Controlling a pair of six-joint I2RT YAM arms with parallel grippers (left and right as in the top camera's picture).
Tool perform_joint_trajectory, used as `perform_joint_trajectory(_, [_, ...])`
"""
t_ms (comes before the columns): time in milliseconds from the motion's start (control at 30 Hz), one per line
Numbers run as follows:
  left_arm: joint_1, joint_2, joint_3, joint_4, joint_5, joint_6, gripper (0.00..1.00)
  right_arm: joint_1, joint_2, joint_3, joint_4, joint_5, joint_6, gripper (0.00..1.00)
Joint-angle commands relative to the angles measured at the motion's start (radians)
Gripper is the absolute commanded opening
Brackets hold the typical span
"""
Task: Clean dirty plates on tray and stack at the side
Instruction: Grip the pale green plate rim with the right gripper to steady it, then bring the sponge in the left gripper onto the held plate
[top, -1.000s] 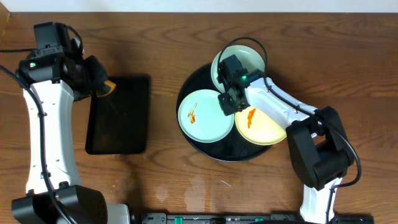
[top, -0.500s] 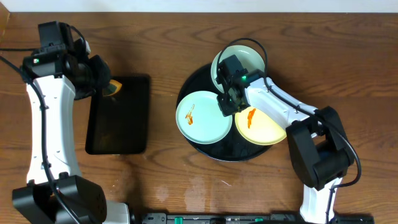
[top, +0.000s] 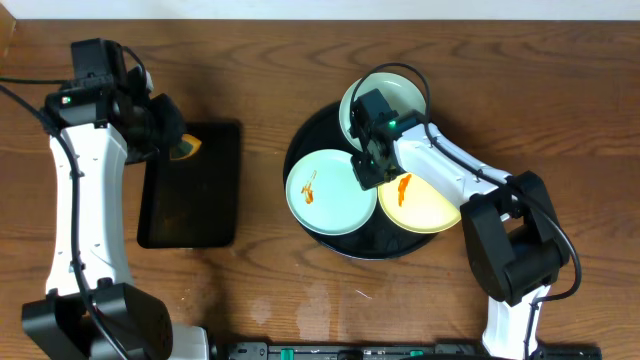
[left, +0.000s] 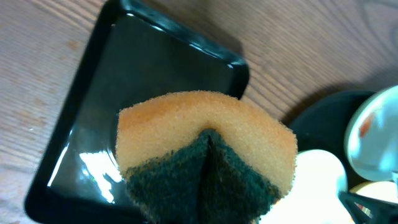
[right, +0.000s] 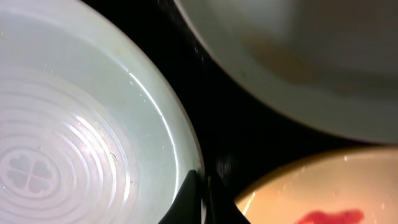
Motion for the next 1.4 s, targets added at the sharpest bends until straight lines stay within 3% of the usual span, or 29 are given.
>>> perform_joint_trajectory(0, [0.004, -0.024, 0.009, -0.002, -0.042, 0.008, 0.07, 0.008, 0.004, 0.042, -0.028, 0.039, -0.004, 0.01])
perform_joint_trajectory(100, [0.004, -0.059, 0.009, -0.005, -0.024, -0.023, 0.07, 0.008, 0.003, 0.061, -0.058, 0.075, 0.011, 0.01])
perform_joint_trajectory(300, [-0.021, -0.077, 0.005, -0.052, 0.177, -0.116, 0.08, 0.008, 0.0, 0.078, -0.075, 0.096, 0.017, 0.01])
perform_joint_trajectory(667, [-0.216, 0.002, -0.064, -0.002, 0.163, -0.122, 0.08, 0.008, 0.001, 0.078, -0.055, 0.047, 0.016, 0.01])
perform_joint_trajectory(767, [-0.261, 0.04, -0.065, 0.009, 0.16, -0.123, 0.08, 0.009, 0.001, 0.076, -0.045, 0.028, 0.016, 0.06])
perform_joint_trajectory(833, [-0.282, 0.06, -0.065, 0.013, 0.161, -0.123, 0.08, 0.009, 0.001, 0.071, -0.039, 0.028, 0.016, 0.13])
perform_joint_trajectory(1000, [-0.334, 0.106, -0.065, 0.023, 0.16, -0.123, 0.08, 0.008, 0.007, 0.051, -0.019, 0.041, 0.016, 0.19])
perform_joint_trajectory(1367, [-0.399, 0.143, -0.066, 0.045, 0.161, -0.142, 0.08, 0.008, 0.007, 0.022, 0.024, 0.08, 0.012, 0.24])
